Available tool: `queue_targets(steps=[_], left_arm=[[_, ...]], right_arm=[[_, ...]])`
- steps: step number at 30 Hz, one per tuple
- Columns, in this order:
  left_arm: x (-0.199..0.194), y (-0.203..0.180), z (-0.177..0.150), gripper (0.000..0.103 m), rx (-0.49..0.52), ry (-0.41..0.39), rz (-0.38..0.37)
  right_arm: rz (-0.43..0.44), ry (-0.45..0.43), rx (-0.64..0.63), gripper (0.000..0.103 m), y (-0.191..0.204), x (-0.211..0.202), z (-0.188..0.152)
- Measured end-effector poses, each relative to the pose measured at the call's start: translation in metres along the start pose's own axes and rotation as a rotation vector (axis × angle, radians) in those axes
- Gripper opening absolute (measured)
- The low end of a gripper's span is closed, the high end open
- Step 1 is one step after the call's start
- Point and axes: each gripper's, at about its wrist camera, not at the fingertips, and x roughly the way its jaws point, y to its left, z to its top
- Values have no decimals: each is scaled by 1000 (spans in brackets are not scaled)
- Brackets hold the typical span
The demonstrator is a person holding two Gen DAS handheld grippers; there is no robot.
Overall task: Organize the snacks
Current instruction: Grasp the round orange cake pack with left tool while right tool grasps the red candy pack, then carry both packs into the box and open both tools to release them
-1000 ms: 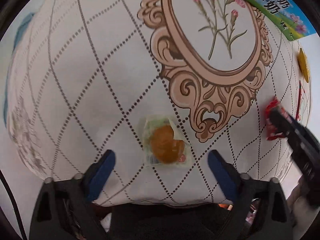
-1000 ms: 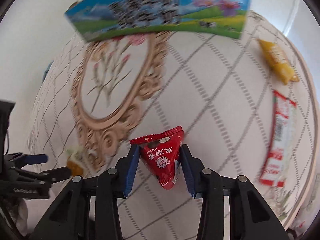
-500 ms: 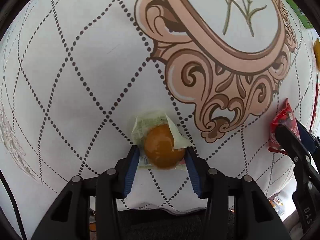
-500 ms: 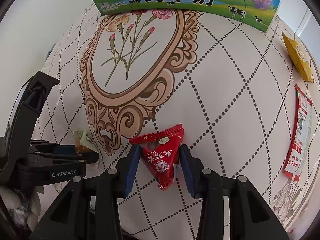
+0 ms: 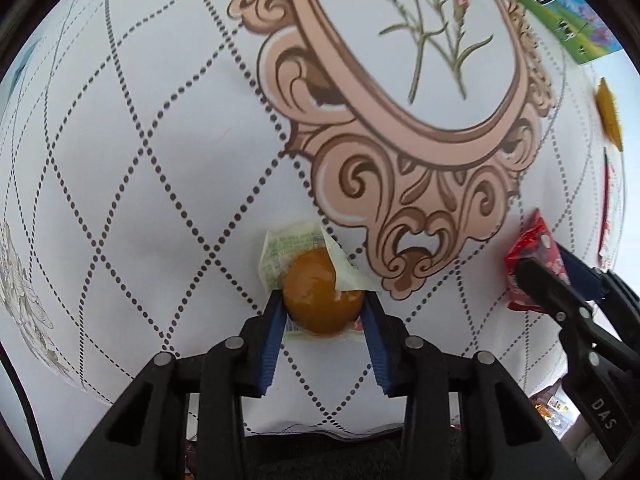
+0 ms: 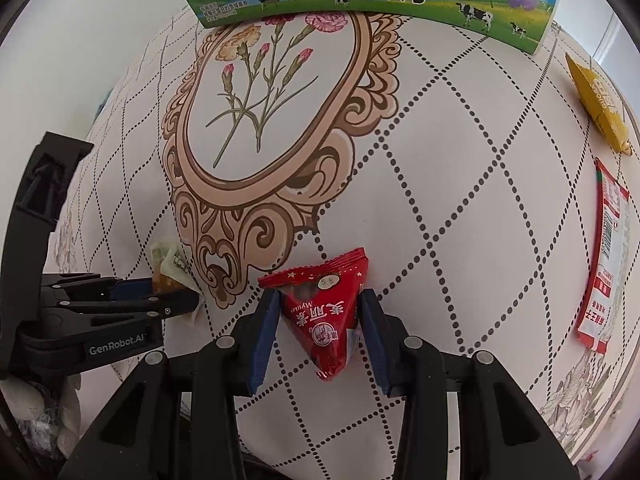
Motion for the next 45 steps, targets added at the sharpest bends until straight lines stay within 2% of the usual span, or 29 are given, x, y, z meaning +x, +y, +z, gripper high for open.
queue_targets(steps=[7, 13, 17, 21, 22, 23, 25, 28, 31, 32, 35, 40, 45], left_arm=[[-46, -13, 13, 35, 21, -75, -44], [-106, -40, 35, 35, 62, -200, -108], [-123, -47, 57, 35, 111, -260, -93], [-106, -40, 71, 35, 114, -224, -66], [-96, -36, 75, 35, 109, -207, -56], [-88, -32, 79, 35, 108, -188, -52], [-71, -28, 82, 35, 94, -157, -37], [-50, -19, 83, 35, 73, -109, -30], [-37, -16, 82, 35, 70, -84, -19], [-35, -16, 83, 35, 73, -79, -17], [-36, -16, 83, 35, 77, -81, -18], [-55, -19, 84, 35, 80, -102, -54], [-119, -31, 94, 35, 107, -202, -136]], right_arm=[[26, -55, -3, 40, -4, -27, 7], [40, -155, 3, 34, -13, -67, 30], [30, -180, 2, 34, -24, -79, 54], [95, -121, 25, 35, -29, -66, 69], [86, -108, 29, 40, -25, -60, 71], [79, -91, 23, 52, -22, -54, 74], [84, -65, 4, 59, -19, -44, 71], [66, 9, -27, 59, -9, -14, 70], [19, 34, -66, 56, -2, 12, 68], [-2, 28, -76, 45, -1, 16, 66], [-19, -17, -93, 41, 1, 16, 63], [22, -99, -58, 40, 0, -12, 64], [77, -218, -31, 40, -7, -75, 83]])
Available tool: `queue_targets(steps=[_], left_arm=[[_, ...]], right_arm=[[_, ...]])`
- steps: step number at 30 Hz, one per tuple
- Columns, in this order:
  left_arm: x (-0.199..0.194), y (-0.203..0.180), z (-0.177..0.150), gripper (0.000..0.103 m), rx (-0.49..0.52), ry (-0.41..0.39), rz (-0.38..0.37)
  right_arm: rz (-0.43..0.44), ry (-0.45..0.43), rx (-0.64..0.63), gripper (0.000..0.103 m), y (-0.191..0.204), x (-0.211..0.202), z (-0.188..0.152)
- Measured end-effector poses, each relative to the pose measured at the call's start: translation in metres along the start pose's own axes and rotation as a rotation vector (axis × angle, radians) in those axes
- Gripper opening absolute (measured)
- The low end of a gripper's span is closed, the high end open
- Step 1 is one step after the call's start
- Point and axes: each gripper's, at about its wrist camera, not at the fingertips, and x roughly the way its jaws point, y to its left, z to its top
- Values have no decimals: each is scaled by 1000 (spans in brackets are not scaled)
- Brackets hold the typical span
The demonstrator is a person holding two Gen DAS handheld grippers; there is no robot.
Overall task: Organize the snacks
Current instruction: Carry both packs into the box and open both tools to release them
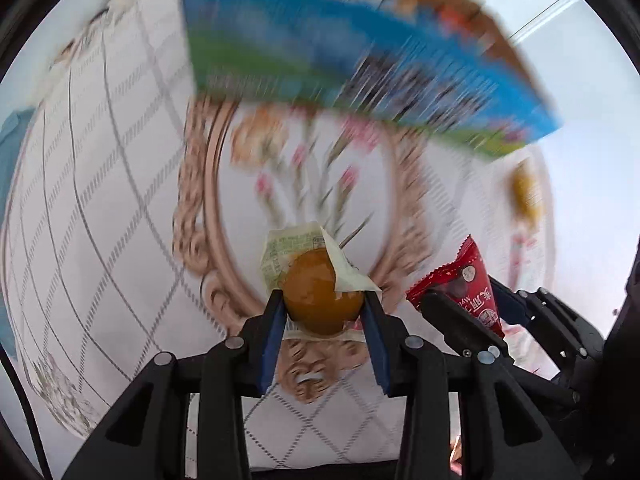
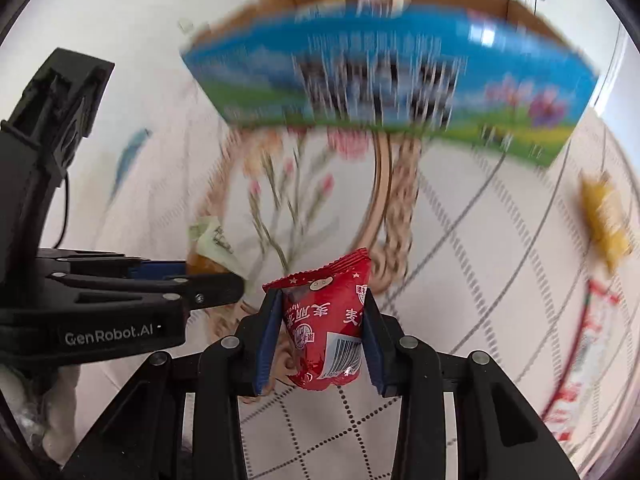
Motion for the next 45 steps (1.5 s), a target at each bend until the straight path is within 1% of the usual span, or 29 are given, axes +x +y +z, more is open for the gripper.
queue_targets(steps=[2, 3, 4, 6, 8, 10, 12, 14, 16, 17, 19, 20, 21, 22, 23, 24, 25, 26, 28, 30, 33, 35, 37, 40, 42, 45], left_arm=[[-29, -14, 19, 35, 27, -56, -29], [-39, -20, 28, 35, 41, -75, -45], [-51, -30, 39, 35, 58, -95, -71], [-69, -47, 65, 35, 86, -112, -117], [-78, -64, 90, 35, 115, -119, -147], [-73, -85, 117, 35, 142, -113, -158], [-63, -102, 150, 35, 152, -92, -165], [-44, -118, 179, 35, 160, -33, -186], [-26, -128, 196, 35, 168, 19, -182], [-20, -131, 202, 35, 168, 33, -181], [0, -140, 217, 36, 171, 93, -162], [5, -140, 218, 36, 161, 110, -148], [13, -142, 223, 36, 152, 129, -126], [18, -144, 227, 36, 152, 140, -109], [24, -146, 231, 42, 163, 145, -80], [27, -147, 233, 60, 174, 145, -68], [29, -148, 234, 72, 179, 146, -63], [31, -148, 236, 87, 186, 143, -54], [31, -148, 236, 88, 201, 122, -23], [32, -148, 234, 88, 217, 109, 21], [29, -142, 229, 88, 235, 42, 113], [25, -135, 226, 88, 231, 9, 150], [19, -126, 224, 88, 227, -23, 185], [15, -112, 223, 88, 200, -42, 201], [9, -102, 220, 88, 180, -55, 207], [-2, -93, 217, 88, 164, -99, 231]], right_arm=[[1, -52, 2, 40, -4, -25, 17], [9, -93, 12, 40, -9, -41, 31], [13, -111, 17, 40, -12, -51, 40], [8, -169, 33, 40, -24, -72, 67], [-20, -206, 30, 40, -31, -85, 88], [-55, -232, 36, 40, -46, -89, 115], [-74, -222, 53, 40, -60, -80, 139], [-91, -199, 67, 40, -74, -75, 154], [-109, -162, 85, 40, -88, -68, 162], [-108, -154, 95, 40, -97, -66, 167], [-89, -105, 147, 41, -118, -57, 170], [-75, -88, 176, 43, -128, -52, 173], [-54, -58, 193, 43, -135, -47, 174], [-42, -35, 205, 50, -140, -39, 177], [-43, -8, 220, 67, -145, -35, 176], [-46, 2, 225, 77, -148, -33, 177], [-48, 2, 222, 89, -149, -32, 175], [-62, 9, 216, 91, -149, -32, 174], [-93, 22, 200, 92, -148, -29, 173], [-104, 19, 198, 94, -147, -29, 173], [-153, 32, 194, 95, -146, -26, 173], [-186, 38, 187, 95, -144, -22, 174], [-191, 40, 187, 95, -143, -20, 173], [-183, 43, 203, 95, -142, -17, 172], [-197, 37, 195, 95, -139, -16, 172], [-205, 29, 185, 95, -133, -17, 172]])
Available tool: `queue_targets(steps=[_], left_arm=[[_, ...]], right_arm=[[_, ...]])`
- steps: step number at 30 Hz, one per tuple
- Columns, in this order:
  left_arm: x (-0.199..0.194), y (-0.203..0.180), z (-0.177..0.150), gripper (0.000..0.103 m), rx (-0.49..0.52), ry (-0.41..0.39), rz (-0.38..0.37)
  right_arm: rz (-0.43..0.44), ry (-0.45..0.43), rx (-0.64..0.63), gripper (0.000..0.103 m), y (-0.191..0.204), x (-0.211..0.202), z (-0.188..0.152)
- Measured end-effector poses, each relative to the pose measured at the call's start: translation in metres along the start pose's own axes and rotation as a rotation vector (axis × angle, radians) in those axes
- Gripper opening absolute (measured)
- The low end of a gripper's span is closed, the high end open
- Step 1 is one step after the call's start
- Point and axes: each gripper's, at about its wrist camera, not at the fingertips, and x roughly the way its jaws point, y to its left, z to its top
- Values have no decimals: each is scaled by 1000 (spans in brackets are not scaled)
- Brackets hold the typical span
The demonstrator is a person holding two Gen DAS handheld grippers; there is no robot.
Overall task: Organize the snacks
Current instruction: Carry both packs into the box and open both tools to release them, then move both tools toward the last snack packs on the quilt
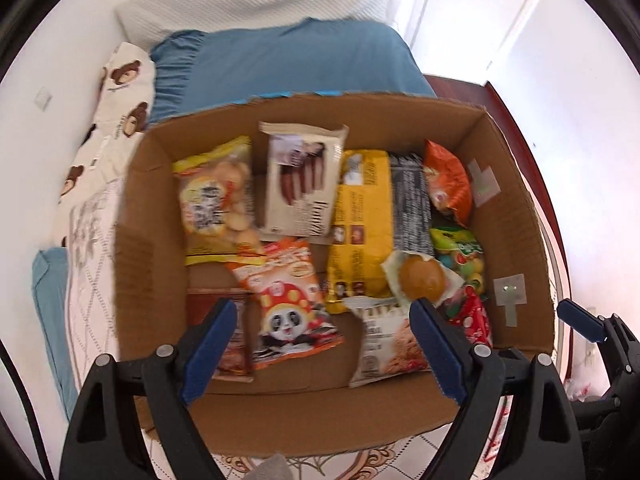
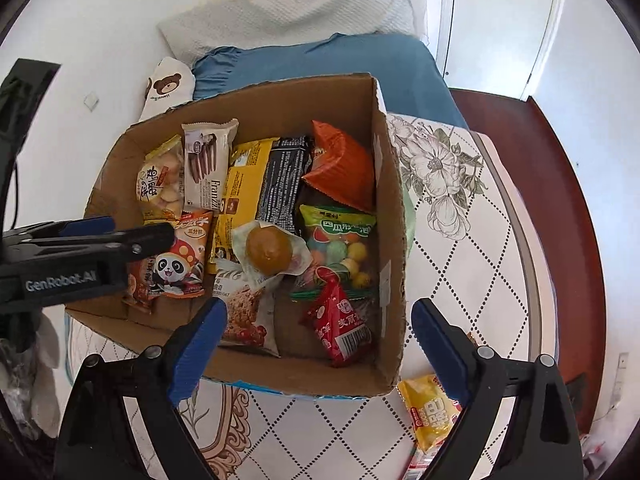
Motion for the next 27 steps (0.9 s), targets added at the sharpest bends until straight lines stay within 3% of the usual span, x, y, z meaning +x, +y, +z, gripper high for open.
queue_targets(steps=[7, 12, 20, 27], left_arm=[[-34, 14, -30, 88, -34, -121, 50], [-70, 17, -65, 88, -33, -233, 98], [-121, 15, -114, 88, -45, -337, 94], [-159, 9, -147, 88, -46, -400, 85]], right_arm=[[-5, -56, -12, 96, 8, -19, -12], [-22, -153, -25, 96, 15, -53, -28], [-31, -303, -57, 96, 35, -118, -61], [-24, -384, -73, 96, 54, -160, -96]])
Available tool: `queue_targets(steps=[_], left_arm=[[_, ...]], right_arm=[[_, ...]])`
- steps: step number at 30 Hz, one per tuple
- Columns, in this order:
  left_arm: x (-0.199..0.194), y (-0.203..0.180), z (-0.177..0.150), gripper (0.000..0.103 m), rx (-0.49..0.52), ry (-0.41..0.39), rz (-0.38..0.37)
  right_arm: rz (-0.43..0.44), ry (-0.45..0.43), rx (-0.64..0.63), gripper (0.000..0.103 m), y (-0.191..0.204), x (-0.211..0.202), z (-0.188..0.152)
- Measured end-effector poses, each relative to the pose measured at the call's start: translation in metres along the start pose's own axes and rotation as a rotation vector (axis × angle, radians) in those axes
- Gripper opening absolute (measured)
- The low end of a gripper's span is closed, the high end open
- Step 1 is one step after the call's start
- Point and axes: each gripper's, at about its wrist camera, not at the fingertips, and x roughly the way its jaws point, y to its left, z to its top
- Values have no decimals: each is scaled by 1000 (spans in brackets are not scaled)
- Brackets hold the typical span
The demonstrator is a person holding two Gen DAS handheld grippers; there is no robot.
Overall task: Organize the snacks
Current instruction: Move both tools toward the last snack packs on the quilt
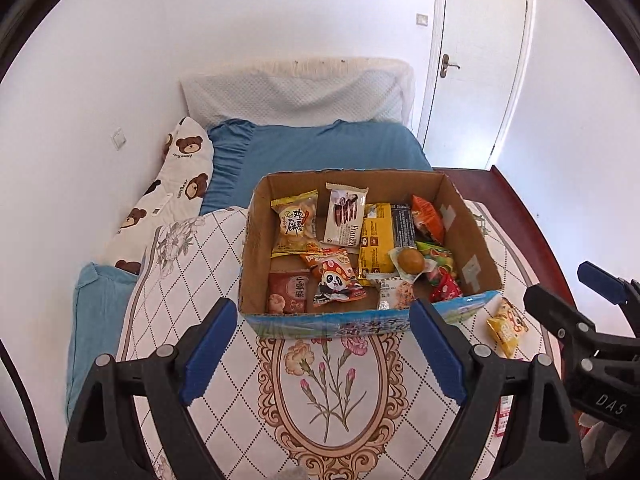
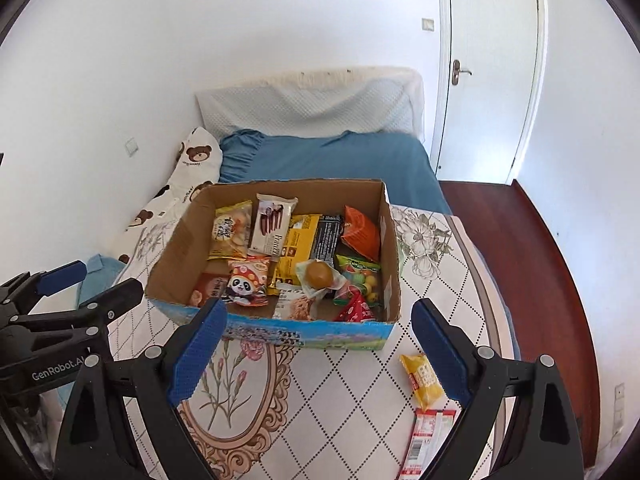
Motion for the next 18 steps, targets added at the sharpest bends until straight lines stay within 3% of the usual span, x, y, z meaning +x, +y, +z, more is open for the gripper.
queue_targets(steps=[5, 9, 13, 18], left_arm=[[-22, -3, -9, 88, -3, -30, -3], [-21, -15, -20, 88, -4, 5, -5], [3, -48, -44, 88, 14, 118, -22], [71, -140, -88, 88, 101, 344, -120]], right_arm=[[45, -20, 43, 96, 0, -25, -12], [82, -5, 111, 96, -21, -33, -31], [59, 74, 163, 91, -60, -19, -61], [6, 162, 286, 87, -131, 1, -110]])
